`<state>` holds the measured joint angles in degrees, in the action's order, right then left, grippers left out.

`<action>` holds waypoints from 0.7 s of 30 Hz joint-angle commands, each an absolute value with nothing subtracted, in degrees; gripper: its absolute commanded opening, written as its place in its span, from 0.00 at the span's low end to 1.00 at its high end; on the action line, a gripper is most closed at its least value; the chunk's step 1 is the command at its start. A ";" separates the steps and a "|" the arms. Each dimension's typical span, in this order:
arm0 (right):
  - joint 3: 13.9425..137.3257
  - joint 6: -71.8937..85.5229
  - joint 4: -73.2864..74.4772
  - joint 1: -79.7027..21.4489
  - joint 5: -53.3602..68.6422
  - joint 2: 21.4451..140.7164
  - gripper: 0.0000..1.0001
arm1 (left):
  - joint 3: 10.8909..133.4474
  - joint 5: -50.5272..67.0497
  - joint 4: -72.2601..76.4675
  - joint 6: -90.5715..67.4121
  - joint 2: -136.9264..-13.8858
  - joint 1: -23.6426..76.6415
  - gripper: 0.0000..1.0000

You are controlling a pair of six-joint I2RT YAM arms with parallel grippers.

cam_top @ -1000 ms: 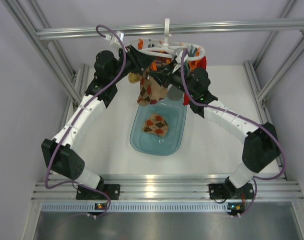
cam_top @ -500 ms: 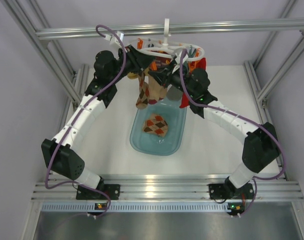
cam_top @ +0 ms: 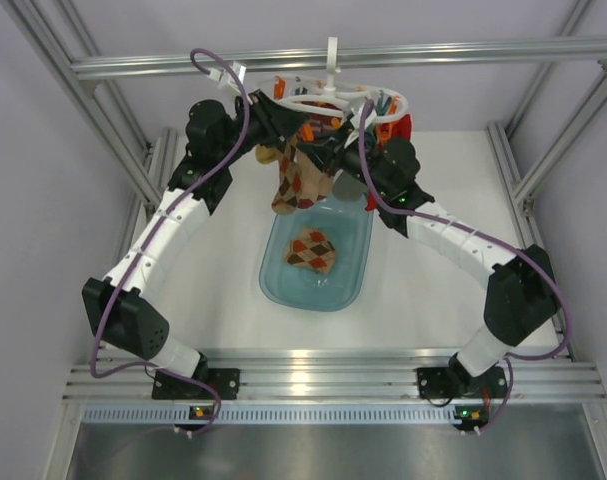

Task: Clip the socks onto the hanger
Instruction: Open the clamp at the hanger.

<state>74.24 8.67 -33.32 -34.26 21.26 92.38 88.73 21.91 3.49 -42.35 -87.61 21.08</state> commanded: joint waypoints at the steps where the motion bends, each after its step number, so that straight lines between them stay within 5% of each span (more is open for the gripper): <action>1: 74.80 8.79 -38.50 -33.05 19.60 88.77 0.00 | 90.70 19.69 2.90 -42.36 -87.45 19.07 0.21; 4: 74.71 8.26 -38.50 -33.05 19.69 88.77 0.00 | 90.79 19.60 2.99 -42.63 -87.54 18.90 0.01; 6: 74.97 7.65 -37.01 -32.96 20.04 88.60 0.03 | 90.97 19.69 2.81 -42.63 -87.71 18.90 0.00; 7: 74.97 7.30 -36.48 -33.05 20.82 88.42 0.11 | 91.05 19.69 2.81 -42.63 -87.71 18.90 0.00; 8: 74.62 7.03 -35.87 -33.05 21.00 88.07 0.33 | 91.14 19.86 2.81 -42.54 -87.80 18.90 0.00; 11: 71.46 6.68 -34.72 -33.05 23.54 85.70 0.54 | 91.23 19.86 2.90 -42.54 -88.24 18.81 0.00; 14: 68.21 5.63 -35.51 -33.05 22.86 83.67 0.62 | 90.79 20.39 3.34 -42.63 -88.33 18.72 0.00; 21: 74.26 6.23 -37.00 -32.96 20.57 86.48 0.58 | 90.62 21.01 4.04 -42.80 -88.59 18.90 0.00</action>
<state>69.10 6.11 -32.86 -33.65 22.06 86.46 89.25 22.44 3.55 -42.59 -88.29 19.92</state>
